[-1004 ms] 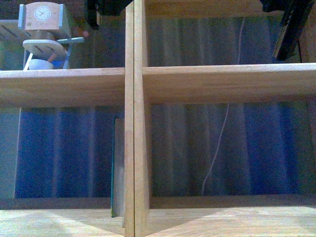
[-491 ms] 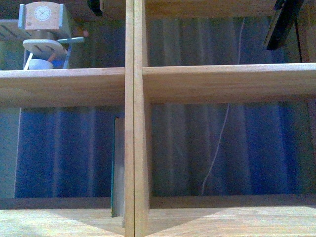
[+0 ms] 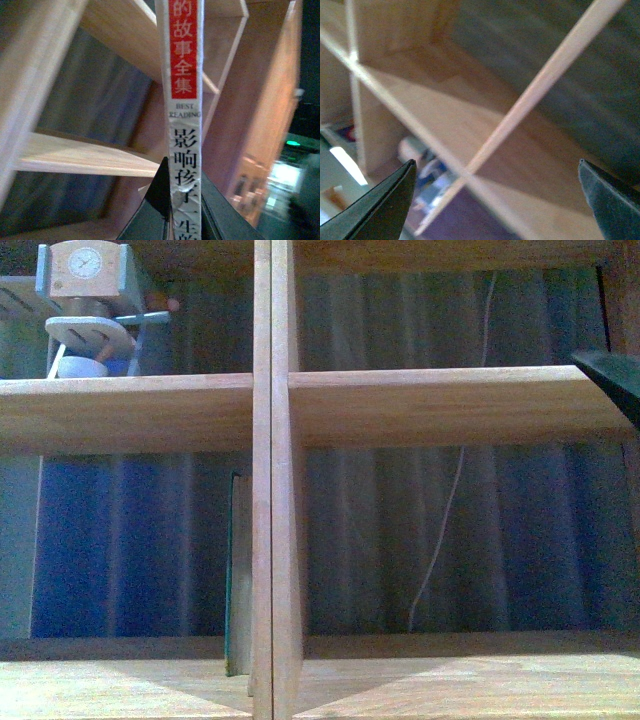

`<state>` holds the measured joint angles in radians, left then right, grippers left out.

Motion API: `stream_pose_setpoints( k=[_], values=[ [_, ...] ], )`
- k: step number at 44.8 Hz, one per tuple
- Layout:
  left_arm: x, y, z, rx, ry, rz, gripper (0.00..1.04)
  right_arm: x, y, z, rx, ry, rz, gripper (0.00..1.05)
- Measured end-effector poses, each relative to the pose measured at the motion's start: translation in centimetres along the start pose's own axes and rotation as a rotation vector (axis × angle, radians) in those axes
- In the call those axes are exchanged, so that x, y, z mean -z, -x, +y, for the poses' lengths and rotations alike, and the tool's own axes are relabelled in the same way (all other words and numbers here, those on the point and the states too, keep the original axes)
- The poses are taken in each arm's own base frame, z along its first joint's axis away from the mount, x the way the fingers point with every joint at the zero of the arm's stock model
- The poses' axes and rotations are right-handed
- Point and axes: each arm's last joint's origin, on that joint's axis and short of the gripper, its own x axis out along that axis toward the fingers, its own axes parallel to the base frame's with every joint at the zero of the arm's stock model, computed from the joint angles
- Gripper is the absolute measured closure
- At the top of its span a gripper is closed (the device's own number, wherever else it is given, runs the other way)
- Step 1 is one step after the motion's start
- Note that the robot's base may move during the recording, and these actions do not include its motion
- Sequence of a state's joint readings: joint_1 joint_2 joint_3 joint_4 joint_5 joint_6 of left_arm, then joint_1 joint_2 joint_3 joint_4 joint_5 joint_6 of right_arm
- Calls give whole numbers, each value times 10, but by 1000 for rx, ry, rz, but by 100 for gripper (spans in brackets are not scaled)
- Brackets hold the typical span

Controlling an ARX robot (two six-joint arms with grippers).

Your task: Organize books on shelf

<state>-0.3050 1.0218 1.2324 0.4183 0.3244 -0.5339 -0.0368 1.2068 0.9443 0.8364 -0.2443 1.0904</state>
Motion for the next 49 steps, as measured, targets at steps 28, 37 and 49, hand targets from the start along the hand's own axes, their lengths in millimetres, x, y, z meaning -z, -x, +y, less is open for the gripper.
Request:
stream_pose_setpoints(
  k=[28,37,49],
  values=[
    [20,46,61,-545,-437,217,98,-49,16,-5,335,1032,71,15],
    [35,62,95,-636,-489,303,98,-6,69,-24,478,961,366,45],
    [57,49,150,-631,-563,330,98,39,127,-49,492,966,395,88]
  ],
)
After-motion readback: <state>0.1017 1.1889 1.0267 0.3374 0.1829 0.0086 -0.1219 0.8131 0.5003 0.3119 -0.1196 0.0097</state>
